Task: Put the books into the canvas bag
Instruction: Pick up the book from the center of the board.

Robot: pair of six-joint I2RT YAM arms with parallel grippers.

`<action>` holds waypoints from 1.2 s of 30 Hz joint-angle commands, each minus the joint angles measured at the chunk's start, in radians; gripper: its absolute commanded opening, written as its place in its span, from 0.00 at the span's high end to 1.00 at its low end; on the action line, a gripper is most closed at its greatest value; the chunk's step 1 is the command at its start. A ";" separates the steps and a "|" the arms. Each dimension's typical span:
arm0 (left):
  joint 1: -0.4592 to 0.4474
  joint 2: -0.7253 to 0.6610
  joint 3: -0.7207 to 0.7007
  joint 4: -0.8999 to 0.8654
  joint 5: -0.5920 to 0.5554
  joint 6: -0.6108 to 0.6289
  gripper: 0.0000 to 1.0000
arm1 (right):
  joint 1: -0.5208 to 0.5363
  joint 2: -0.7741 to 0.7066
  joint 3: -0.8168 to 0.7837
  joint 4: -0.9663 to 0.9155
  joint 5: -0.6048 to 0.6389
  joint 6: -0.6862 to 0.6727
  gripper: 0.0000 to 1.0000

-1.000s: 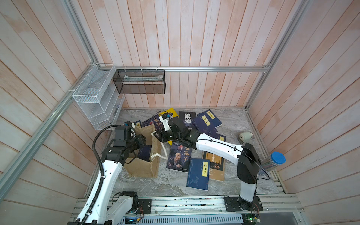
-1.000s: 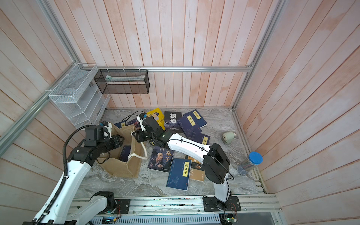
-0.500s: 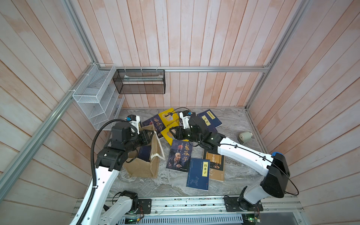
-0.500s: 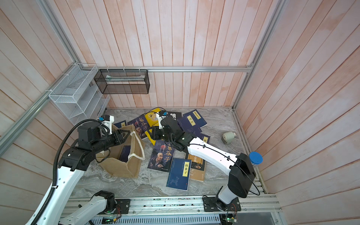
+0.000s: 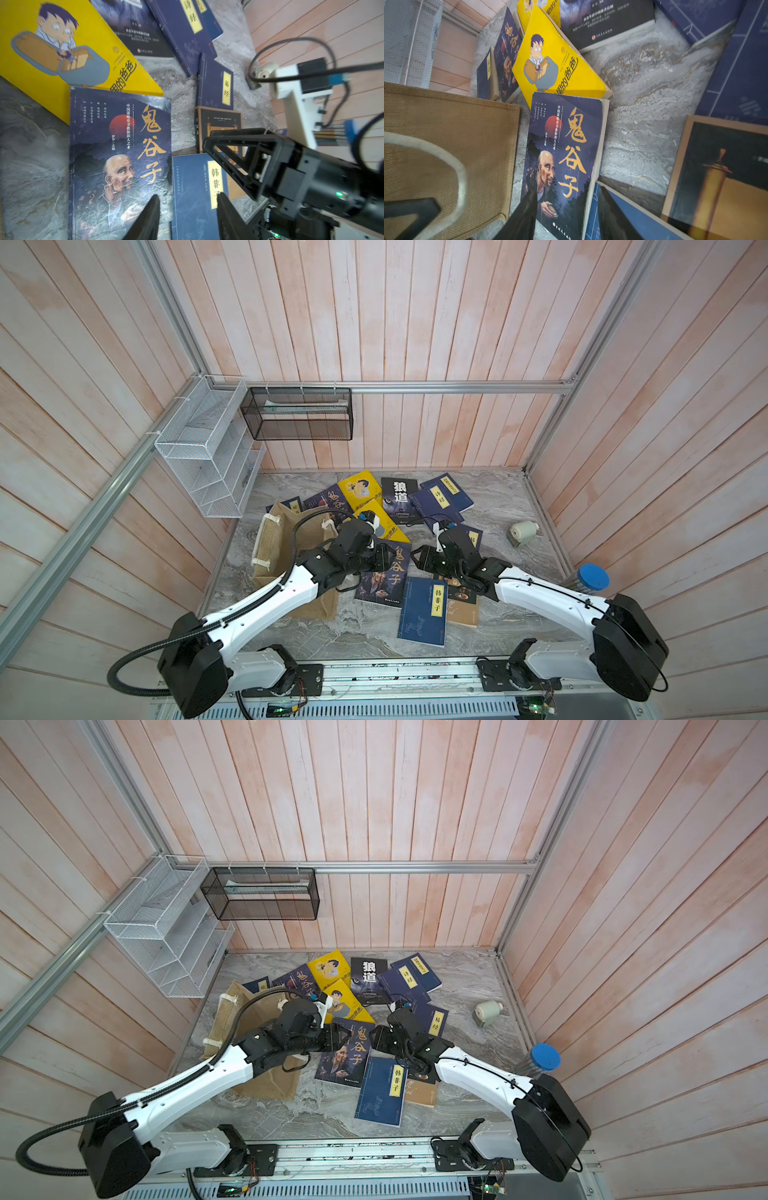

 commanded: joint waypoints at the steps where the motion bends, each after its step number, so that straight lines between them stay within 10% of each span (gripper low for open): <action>1: -0.004 0.061 -0.024 0.109 -0.047 -0.045 0.49 | -0.003 0.054 -0.014 0.060 -0.046 0.031 0.51; 36: 0.183 0.294 -0.179 0.233 -0.096 -0.046 0.35 | -0.009 0.355 0.028 0.153 -0.151 -0.025 0.71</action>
